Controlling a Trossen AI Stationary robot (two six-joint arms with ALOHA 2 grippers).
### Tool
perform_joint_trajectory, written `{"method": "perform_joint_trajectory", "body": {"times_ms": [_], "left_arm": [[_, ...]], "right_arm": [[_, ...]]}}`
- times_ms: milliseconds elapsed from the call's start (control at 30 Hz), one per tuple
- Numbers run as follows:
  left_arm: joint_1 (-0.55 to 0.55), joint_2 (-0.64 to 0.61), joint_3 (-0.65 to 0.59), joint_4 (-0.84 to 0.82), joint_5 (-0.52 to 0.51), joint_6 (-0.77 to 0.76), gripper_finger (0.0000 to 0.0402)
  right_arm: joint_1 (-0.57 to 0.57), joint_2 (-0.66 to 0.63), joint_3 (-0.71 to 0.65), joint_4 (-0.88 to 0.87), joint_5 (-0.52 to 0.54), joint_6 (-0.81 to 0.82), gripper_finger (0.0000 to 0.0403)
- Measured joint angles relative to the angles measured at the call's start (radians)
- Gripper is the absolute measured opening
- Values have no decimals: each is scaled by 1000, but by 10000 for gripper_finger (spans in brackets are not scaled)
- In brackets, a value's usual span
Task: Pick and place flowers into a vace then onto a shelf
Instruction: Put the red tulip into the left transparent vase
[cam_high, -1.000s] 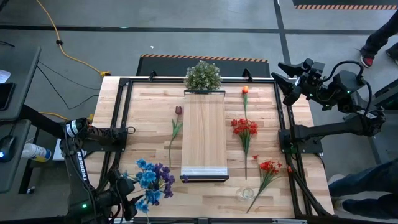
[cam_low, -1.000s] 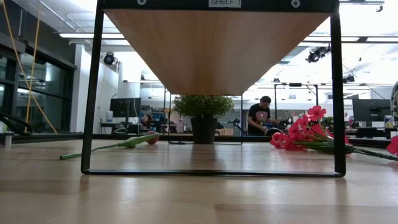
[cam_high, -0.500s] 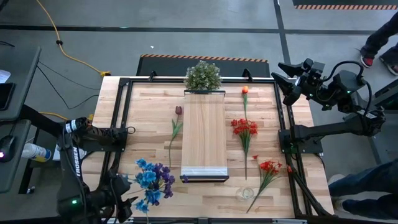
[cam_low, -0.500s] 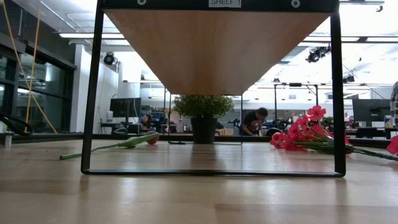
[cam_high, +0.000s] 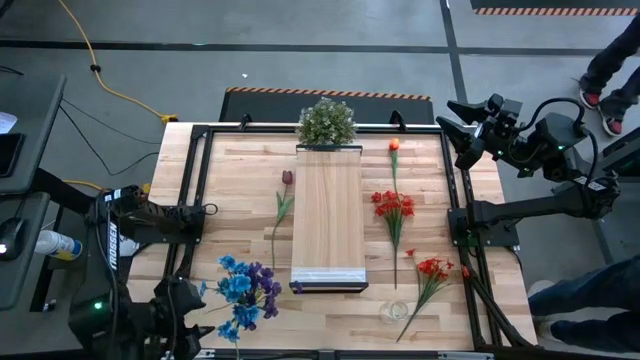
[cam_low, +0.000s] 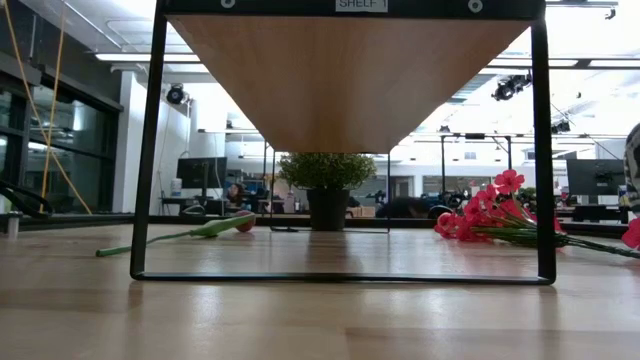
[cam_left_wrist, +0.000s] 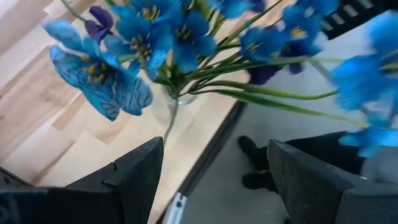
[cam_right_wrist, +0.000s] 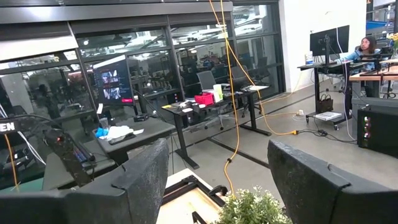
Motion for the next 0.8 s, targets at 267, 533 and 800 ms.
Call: {"method": "perform_joint_trajectory", "body": {"times_ms": [267, 533, 800], "left_arm": [[0, -31, 117, 0, -72, 89, 319], [0, -82, 266, 0, -341, 374, 319], [1, -193, 372, -1, -646, 667, 319]], "right_arm": [[0, 0, 0, 0, 0, 0, 262], [0, 0, 0, 0, 0, 0, 262], [0, 0, 0, 0, 0, 0, 262]]}}
